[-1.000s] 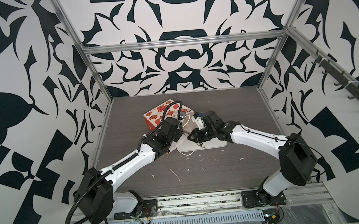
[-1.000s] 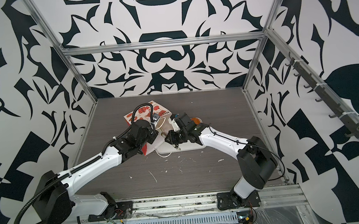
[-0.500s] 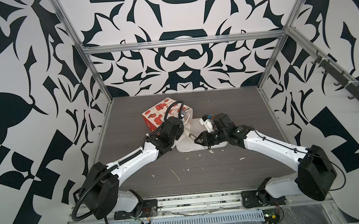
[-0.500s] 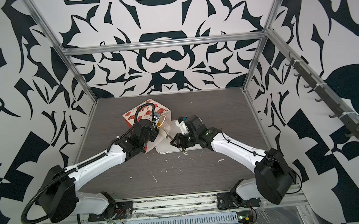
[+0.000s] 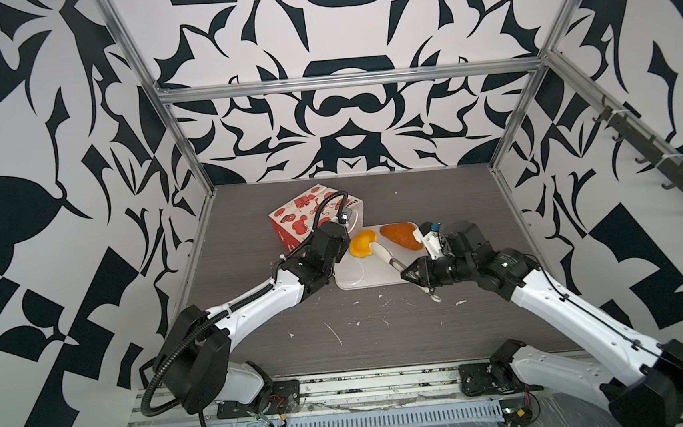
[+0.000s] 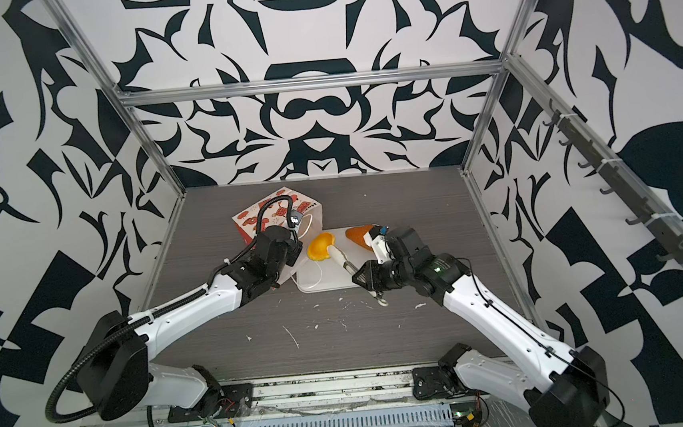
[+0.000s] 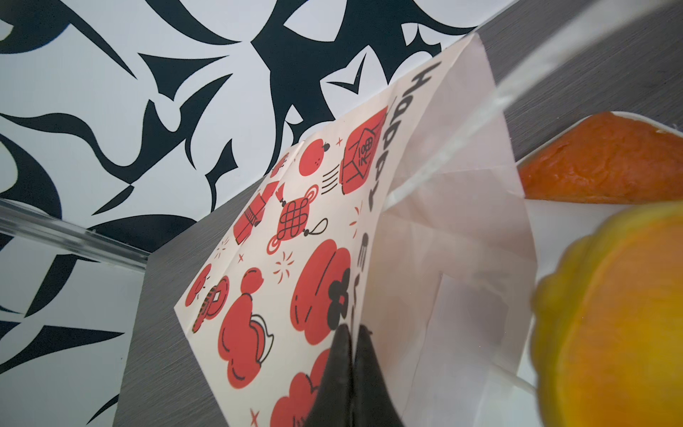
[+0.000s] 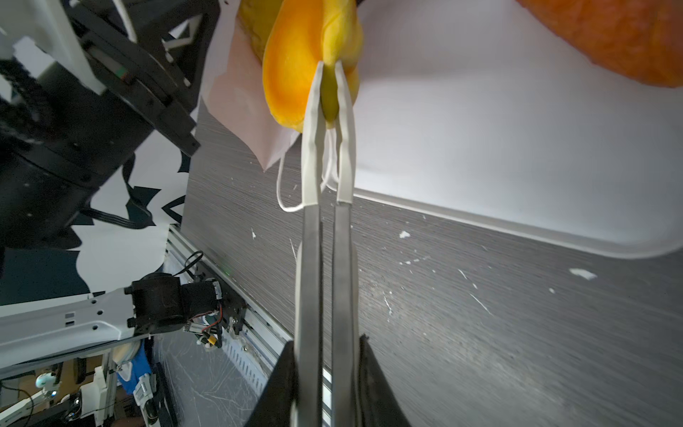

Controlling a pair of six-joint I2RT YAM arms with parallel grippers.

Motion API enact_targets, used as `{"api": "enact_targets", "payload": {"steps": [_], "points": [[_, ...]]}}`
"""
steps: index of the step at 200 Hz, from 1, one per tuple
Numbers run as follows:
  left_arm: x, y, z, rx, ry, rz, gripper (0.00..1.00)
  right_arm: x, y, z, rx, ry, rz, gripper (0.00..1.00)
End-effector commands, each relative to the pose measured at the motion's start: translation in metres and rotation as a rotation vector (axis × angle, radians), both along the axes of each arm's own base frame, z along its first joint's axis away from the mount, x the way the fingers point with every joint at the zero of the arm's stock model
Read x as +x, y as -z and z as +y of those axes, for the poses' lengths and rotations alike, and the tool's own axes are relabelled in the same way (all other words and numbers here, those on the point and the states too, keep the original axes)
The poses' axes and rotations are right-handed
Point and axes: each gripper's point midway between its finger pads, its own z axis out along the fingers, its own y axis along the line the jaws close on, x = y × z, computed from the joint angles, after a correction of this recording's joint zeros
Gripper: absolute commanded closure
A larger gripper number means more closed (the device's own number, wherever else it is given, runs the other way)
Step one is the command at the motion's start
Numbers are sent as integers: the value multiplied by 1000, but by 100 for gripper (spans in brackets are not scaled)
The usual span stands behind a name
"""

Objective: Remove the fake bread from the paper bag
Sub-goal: 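Pull the yellow bread out of the bag with the right gripper's tongs, then lower the yellow bread onto the white tray and open the tongs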

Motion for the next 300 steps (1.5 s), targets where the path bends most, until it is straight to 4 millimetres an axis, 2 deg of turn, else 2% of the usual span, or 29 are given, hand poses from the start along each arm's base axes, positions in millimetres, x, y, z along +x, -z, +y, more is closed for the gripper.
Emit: {"api": "enact_targets", "payload": {"steps": [1, 61, 104, 148, 181, 221, 300], "points": [[6, -7, 3, -36, -41, -48, 100, -6, -4, -20, -79, 21, -12, 76], [-3, -8, 17, -42, -67, -66, 100, -11, 22, -55, -257, 54, 91, 76], [-10, -5, 18, -92, -59, -54, 100, -3, 29, -61, -341, 39, 136, 73], [-13, 5, 21, -106, -69, -40, 100, 11, 37, -55, -377, 7, 179, 71], [-14, 9, 22, -104, -71, -36, 100, 23, 41, -50, -379, 3, 180, 65], [-12, 9, 22, -104, -73, -37, 100, 36, 28, -38, -316, 16, 138, 62], [-11, 5, 22, -119, -72, -47, 100, 44, 13, -11, -149, 2, 126, 63]]}}
